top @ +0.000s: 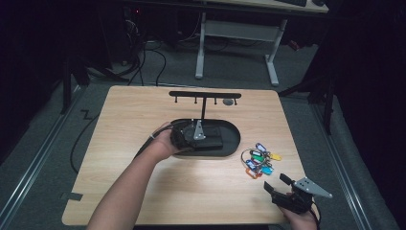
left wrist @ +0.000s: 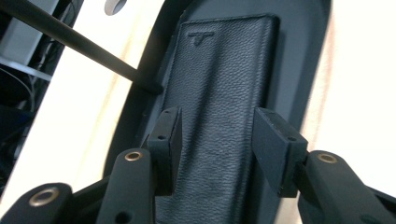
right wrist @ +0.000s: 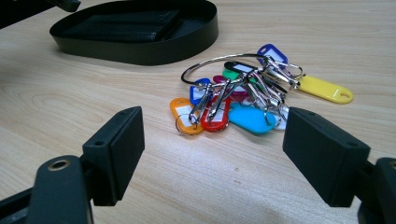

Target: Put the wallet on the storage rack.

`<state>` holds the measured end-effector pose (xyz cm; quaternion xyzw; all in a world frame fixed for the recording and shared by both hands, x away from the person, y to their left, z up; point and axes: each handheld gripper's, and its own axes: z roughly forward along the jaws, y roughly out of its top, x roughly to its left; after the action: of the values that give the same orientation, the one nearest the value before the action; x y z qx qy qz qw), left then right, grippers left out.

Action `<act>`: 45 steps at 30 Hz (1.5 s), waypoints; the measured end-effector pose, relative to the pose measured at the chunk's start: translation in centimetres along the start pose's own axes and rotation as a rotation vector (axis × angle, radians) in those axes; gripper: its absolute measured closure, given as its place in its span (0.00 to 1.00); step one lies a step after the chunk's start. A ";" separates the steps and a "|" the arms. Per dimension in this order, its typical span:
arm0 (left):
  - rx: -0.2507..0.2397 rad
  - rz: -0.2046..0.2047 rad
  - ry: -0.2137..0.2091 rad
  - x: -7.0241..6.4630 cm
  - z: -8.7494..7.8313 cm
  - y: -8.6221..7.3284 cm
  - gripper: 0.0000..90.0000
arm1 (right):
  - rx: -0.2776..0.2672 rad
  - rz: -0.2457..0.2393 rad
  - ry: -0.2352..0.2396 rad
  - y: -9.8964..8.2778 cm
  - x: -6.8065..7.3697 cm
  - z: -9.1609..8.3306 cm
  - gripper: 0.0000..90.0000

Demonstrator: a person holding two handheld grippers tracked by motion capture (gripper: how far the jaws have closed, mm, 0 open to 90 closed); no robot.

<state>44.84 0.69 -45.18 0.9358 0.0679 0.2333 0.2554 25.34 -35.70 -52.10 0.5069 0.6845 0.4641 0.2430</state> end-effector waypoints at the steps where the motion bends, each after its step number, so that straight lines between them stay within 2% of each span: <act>1: -0.003 -0.003 -0.001 -0.2 -0.2 -0.1 0.60 | 0.000 -0.001 0.000 0.0 0.0 0.0 0.23; 5: 0.008 -0.056 0.012 -0.4 -0.6 -1.1 0.61 | 0.000 -0.009 0.002 0.1 0.1 0.0 0.23; 7: -0.002 -0.076 0.003 -0.6 -1.2 -1.5 0.61 | 0.001 -0.017 0.002 0.1 0.2 0.0 0.23; 11: -0.050 -0.120 0.018 -1.2 -2.4 -2.5 0.62 | 0.009 -0.017 0.002 0.1 0.3 0.0 0.23; 16: -0.083 -0.184 0.019 -2.3 -3.3 -4.4 0.62 | 0.019 -0.020 0.003 -0.1 0.3 0.1 0.23; 17: -0.091 -0.194 0.016 -2.6 -3.5 -4.9 0.64 | 0.017 -0.020 0.001 0.0 0.3 0.1 0.23; 19: -0.097 -0.210 0.044 -3.2 -3.9 -5.8 0.71 | 0.015 -0.018 0.000 0.0 0.3 0.1 0.23; 21: -0.102 -0.233 0.040 -3.7 -4.2 -6.6 0.71 | 0.016 -0.019 -0.003 -0.1 0.2 0.1 0.24; 26: -0.135 -0.292 0.048 -5.2 -5.0 -8.6 0.69 | 0.022 -0.016 -0.005 -0.2 0.2 0.0 0.24; 33: -0.164 -0.369 0.036 -7.5 -5.9 -11.2 0.62 | 0.018 -0.016 -0.008 -0.1 0.3 0.0 0.24; 37: -0.184 -0.439 0.029 -8.5 -6.5 -12.5 0.57 | 0.022 -0.018 -0.012 -0.2 0.2 0.1 0.24; 40: -0.216 -0.485 0.030 -9.2 -7.1 -13.4 0.54 | 0.025 -0.016 -0.011 -0.3 0.1 0.2 0.24; 42: -0.226 -0.499 0.054 -9.7 -7.4 -14.0 0.52 | 0.029 -0.022 -0.012 -0.3 0.0 0.3 0.24; 45: -0.240 -0.554 0.074 -10.5 -7.6 -15.4 0.51 | 0.030 -0.021 -0.016 -0.3 0.1 0.2 0.24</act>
<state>31.88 14.74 -51.50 0.8358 0.3017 0.1950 0.4153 25.35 -35.57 -52.46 0.5070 0.6946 0.4473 0.2458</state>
